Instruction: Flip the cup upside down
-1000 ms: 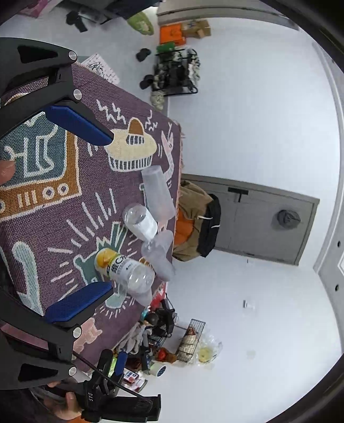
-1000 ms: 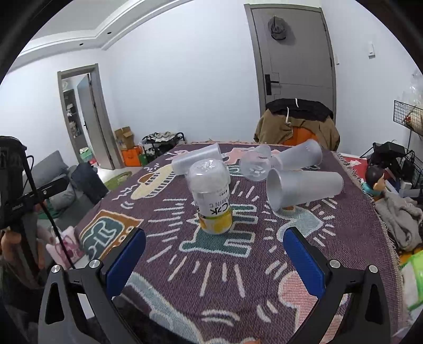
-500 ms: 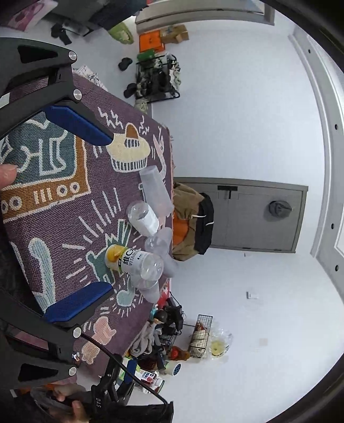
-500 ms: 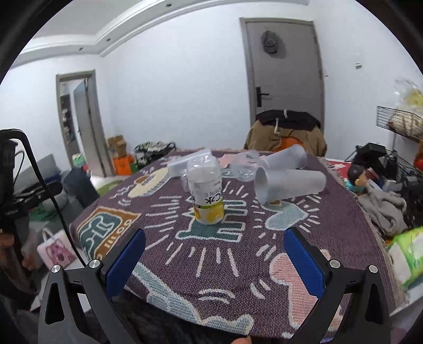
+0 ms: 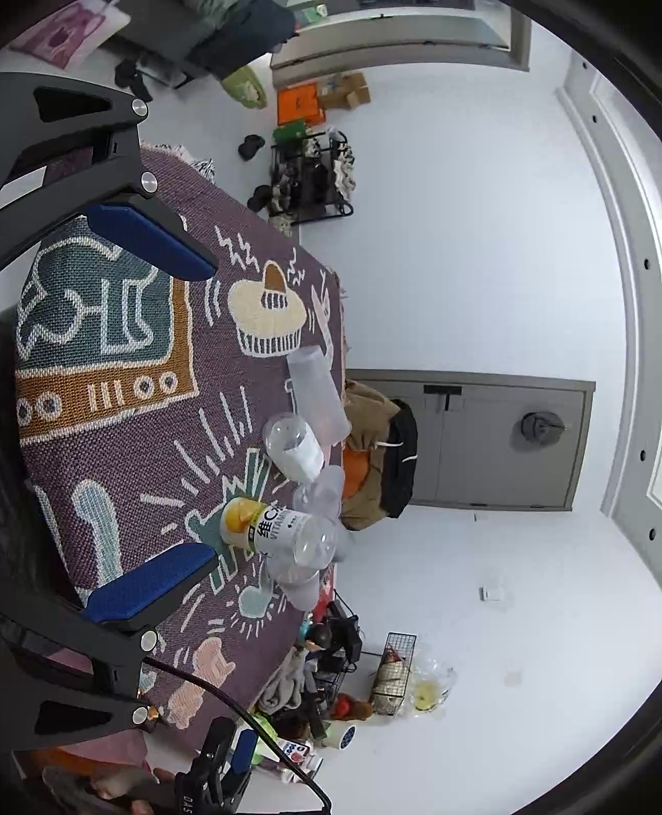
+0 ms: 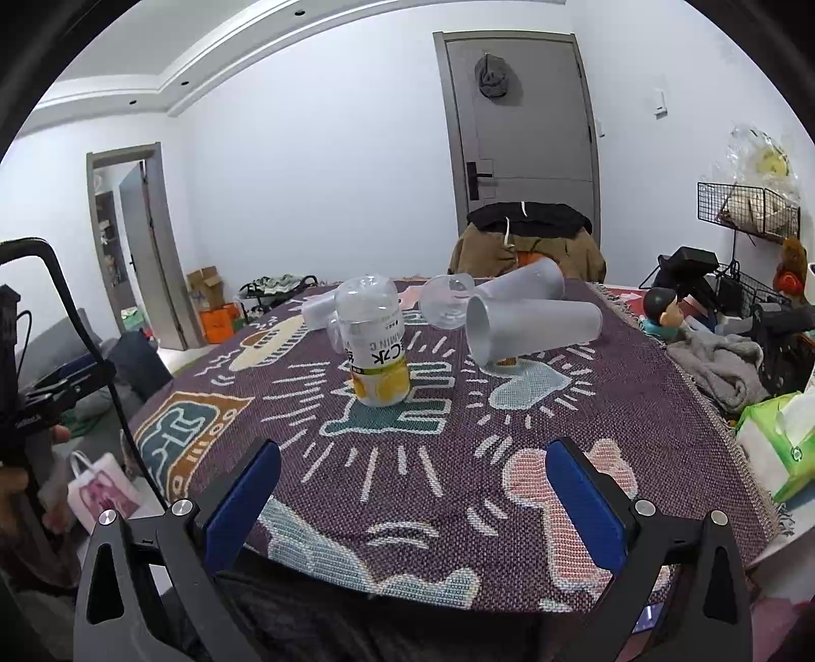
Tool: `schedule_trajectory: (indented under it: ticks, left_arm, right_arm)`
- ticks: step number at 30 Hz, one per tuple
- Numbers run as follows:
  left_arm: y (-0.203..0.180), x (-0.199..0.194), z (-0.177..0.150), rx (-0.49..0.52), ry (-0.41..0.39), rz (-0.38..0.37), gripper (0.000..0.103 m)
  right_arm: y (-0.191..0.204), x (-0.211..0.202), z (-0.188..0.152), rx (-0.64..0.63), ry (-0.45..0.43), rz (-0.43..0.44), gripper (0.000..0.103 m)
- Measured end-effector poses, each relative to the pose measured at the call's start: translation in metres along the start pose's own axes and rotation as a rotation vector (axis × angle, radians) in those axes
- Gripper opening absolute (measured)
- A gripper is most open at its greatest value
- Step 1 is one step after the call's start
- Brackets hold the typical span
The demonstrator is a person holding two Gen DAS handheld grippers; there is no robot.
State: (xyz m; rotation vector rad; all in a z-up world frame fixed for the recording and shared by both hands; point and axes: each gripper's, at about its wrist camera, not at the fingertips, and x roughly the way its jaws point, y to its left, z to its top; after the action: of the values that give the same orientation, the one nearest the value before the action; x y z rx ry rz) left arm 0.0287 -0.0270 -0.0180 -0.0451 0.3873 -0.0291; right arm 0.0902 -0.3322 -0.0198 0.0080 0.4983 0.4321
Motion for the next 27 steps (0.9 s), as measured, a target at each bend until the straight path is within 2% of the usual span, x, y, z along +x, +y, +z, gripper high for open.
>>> schedule_trajectory:
  ticks: [10,27]
  left_arm:
    - [0.0020,-0.0004,-0.0013,-0.011,-0.004,-0.001,0.103]
    - [0.0092,-0.0008,0.0003,-0.027,-0.008,0.008,0.103]
  right_arm:
    - [0.0064,-0.0012,0.0073,-0.023,-0.031,-0.015,0.103]
    - [0.0056,0.0000,0.0094,-0.026,-0.030,-0.015,0.103]
